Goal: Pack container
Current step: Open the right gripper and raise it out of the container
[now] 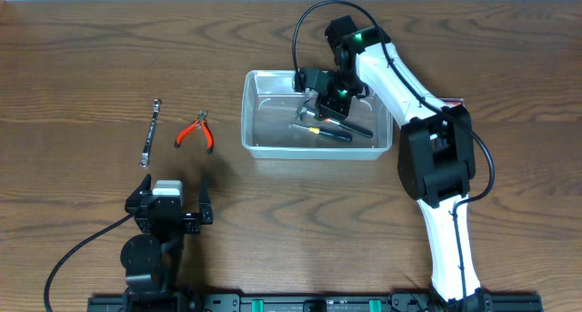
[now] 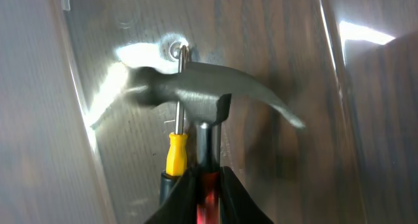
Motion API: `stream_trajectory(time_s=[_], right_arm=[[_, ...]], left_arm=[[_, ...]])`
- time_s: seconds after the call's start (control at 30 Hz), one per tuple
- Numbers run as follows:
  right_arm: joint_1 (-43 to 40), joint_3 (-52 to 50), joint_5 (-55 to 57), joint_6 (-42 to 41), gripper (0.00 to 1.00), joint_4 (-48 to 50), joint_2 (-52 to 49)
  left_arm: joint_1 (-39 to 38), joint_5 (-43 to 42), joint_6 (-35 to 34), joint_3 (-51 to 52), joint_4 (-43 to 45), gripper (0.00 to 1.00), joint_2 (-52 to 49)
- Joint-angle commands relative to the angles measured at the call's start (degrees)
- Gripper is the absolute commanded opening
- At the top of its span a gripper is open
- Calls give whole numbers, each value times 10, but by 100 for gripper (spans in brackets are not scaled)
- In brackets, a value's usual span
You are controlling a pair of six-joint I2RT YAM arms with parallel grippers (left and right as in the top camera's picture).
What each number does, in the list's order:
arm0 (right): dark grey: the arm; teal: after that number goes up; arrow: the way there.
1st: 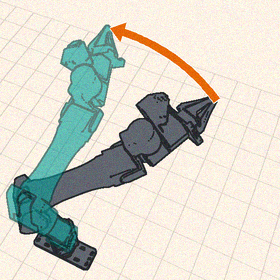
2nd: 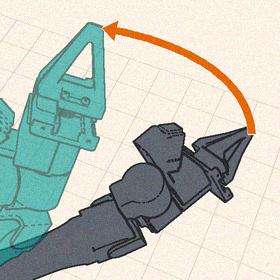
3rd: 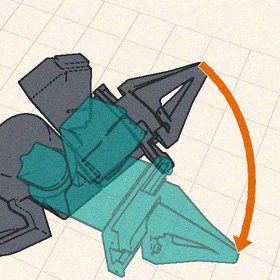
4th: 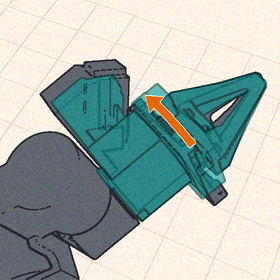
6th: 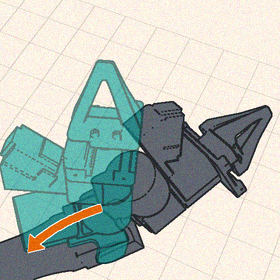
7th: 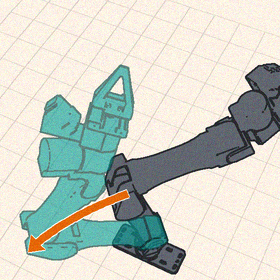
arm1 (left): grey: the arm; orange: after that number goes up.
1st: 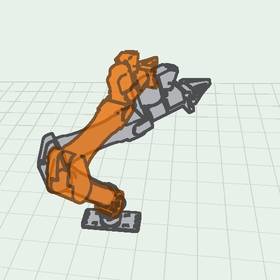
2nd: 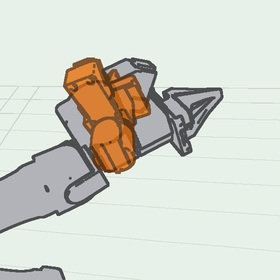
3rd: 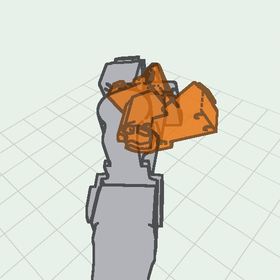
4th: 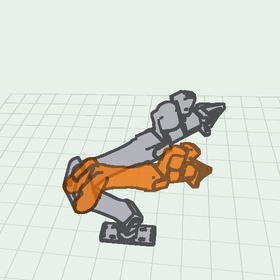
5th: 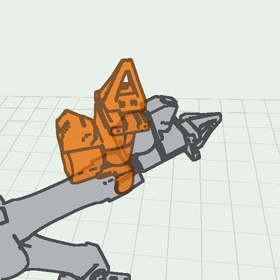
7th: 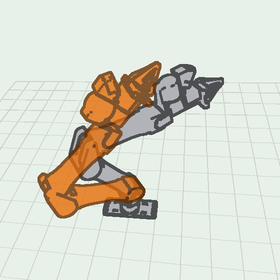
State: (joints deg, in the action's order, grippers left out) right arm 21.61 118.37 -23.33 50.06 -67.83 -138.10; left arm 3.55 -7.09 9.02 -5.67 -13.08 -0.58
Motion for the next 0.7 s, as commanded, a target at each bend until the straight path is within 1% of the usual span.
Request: stream_trajectory(time_s=[0.0,0.03,0.1,0.27,0.37,0.5,0.67], right_arm=[[5,-1,-7,-4,16,1,-6],[5,-1,-7,-8,17,2,-6],[5,-1,-7,-8,18,2,-6],[5,-1,-7,-8,17,2,-6],[5,-1,-18,-31,17,13,-5],[6,12,-47,-48,24,18,-3],[7,64,-61,-68,34,-2,15]], left_arm=[[2,4,-1,14,-5,98,3],[2,4,-1,14,-5,98,3],[2,4,-1,14,-5,98,3],[2,4,-1,14,-5,98,3],[2,4,-1,14,-5,98,3],[2,4,-1,14,-5,98,3],[2,4,-1,14,-5,98,3]])
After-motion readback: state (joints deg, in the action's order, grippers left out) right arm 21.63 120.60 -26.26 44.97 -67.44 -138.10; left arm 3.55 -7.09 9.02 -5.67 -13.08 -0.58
